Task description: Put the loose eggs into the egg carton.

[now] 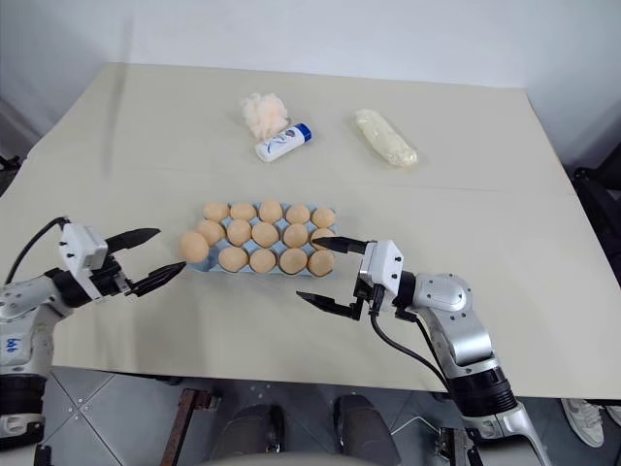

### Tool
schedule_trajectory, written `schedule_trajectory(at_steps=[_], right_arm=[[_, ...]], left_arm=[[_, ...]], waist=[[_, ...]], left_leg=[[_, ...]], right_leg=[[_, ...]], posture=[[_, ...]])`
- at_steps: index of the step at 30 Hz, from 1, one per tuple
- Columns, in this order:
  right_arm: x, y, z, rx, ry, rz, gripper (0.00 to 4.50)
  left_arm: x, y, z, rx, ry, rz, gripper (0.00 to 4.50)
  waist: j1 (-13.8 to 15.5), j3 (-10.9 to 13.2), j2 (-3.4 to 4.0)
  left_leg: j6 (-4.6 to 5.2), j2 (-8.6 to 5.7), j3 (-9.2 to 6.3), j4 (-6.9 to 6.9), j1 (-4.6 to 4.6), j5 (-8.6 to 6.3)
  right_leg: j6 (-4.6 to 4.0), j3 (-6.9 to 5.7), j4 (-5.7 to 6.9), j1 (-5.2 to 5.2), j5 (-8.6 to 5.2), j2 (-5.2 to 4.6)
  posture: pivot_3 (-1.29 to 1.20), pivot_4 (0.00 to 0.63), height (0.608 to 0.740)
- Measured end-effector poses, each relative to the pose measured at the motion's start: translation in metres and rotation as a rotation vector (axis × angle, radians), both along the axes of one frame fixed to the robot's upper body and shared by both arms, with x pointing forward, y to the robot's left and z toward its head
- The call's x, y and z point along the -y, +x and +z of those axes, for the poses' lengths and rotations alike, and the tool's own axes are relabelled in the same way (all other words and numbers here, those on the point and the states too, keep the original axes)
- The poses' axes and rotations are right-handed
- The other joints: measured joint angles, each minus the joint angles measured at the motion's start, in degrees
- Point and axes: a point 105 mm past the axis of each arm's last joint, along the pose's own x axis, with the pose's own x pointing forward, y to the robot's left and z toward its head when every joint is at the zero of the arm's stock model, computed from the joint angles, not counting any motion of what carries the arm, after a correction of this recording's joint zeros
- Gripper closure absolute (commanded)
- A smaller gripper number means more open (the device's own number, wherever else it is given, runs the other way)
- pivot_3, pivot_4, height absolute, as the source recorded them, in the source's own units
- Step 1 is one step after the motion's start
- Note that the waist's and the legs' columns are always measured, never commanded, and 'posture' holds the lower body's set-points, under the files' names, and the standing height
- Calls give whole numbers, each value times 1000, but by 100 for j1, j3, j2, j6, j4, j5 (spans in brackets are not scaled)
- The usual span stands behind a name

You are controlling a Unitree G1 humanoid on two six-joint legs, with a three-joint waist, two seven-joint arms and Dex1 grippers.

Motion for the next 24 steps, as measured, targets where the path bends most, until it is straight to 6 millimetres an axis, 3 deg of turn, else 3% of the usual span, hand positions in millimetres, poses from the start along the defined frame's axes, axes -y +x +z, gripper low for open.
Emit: schedule_trajectory(at_steps=[7,14,19,24], right_arm=[[-3,0,-1,-8,3,15,0],[-1,0,-3,-9,-9,17,0],[31,4,-5,-23,-80,-47,0],[48,9,-3,-21,-109,-98,0]], left_arm=[[6,-8,1,-10,5,-2,22],[7,-22,-10,-83,1,0,22],[-2,-36,-10,-117,49,27,22],[6,-36,3,-71,56,18,22]], waist=[[-6,1,1],[-35,2,3],[-10,6,10],[-7,8,13]], left_leg=[[1,-3,-2,-9,-1,0],[1,-3,-2,-12,-2,0],[3,-4,-2,-11,-3,-1],[3,-4,-4,-11,0,0]], right_leg=[[0,-1,-6,0,0,-2],[0,-1,-9,-2,0,-2],[-1,-1,-14,0,-1,-5],[-4,-1,-13,3,-2,-5]], posture=[[0,150,740],[0,150,740],[0,150,740],[0,150,740]])
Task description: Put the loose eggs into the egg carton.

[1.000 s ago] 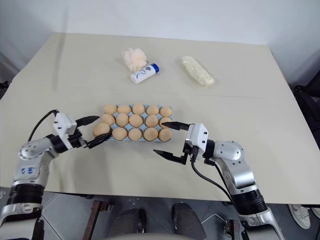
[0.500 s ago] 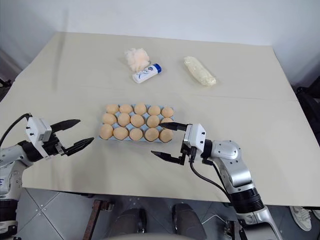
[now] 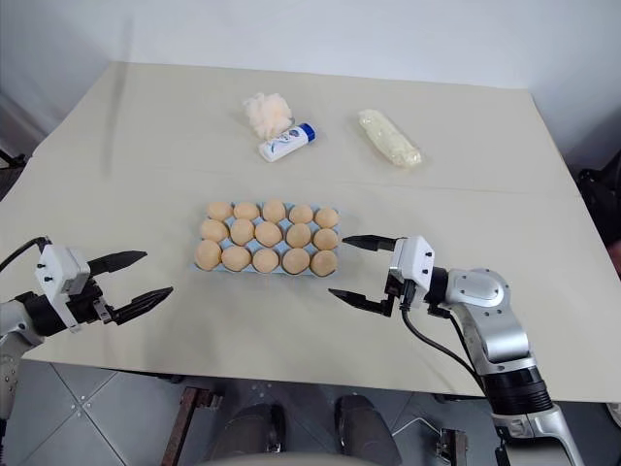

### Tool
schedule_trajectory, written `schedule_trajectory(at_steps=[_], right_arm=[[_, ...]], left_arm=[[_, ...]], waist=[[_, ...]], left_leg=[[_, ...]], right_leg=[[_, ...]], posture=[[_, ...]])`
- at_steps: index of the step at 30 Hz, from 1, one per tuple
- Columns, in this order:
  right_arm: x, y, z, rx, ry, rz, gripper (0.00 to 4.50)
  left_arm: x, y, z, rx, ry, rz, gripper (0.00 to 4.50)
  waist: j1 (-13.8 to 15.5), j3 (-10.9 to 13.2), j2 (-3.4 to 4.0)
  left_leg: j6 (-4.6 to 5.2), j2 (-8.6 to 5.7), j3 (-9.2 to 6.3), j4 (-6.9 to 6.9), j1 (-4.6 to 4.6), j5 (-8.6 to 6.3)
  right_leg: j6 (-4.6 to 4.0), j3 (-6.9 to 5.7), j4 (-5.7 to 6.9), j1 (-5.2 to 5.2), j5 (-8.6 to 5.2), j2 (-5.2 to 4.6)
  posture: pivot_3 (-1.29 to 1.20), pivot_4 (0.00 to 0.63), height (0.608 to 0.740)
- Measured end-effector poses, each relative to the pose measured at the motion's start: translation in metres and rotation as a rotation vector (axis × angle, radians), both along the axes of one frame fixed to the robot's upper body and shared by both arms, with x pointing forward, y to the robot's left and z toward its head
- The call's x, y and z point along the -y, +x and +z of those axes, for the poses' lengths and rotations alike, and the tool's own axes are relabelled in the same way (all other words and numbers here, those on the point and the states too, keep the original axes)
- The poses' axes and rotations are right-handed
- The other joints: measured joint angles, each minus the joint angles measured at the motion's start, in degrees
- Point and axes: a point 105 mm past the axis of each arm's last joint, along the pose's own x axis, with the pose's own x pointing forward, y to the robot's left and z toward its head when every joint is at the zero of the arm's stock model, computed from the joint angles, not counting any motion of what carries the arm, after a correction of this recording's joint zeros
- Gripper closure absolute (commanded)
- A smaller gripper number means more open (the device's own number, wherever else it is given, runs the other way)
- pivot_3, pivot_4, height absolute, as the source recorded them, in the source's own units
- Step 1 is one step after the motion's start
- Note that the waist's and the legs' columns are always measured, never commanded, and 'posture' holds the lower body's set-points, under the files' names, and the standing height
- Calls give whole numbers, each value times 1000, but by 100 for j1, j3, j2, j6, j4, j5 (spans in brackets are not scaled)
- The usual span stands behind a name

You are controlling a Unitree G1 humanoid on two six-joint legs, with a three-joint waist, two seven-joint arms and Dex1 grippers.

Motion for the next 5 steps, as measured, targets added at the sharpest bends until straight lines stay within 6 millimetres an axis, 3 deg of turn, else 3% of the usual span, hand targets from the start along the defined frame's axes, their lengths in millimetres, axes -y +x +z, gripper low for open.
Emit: schedule_trajectory(at_steps=[5], right_arm=[[21,14,-1,-24,31,-150,0]], left_arm=[[8,4,4,26,-20,20,22]], waist=[[-18,6,9]], left_leg=[[0,0,1,-3,-2,0]], right_leg=[[0,0,-3,-1,0,1]], posture=[[0,150,740]])
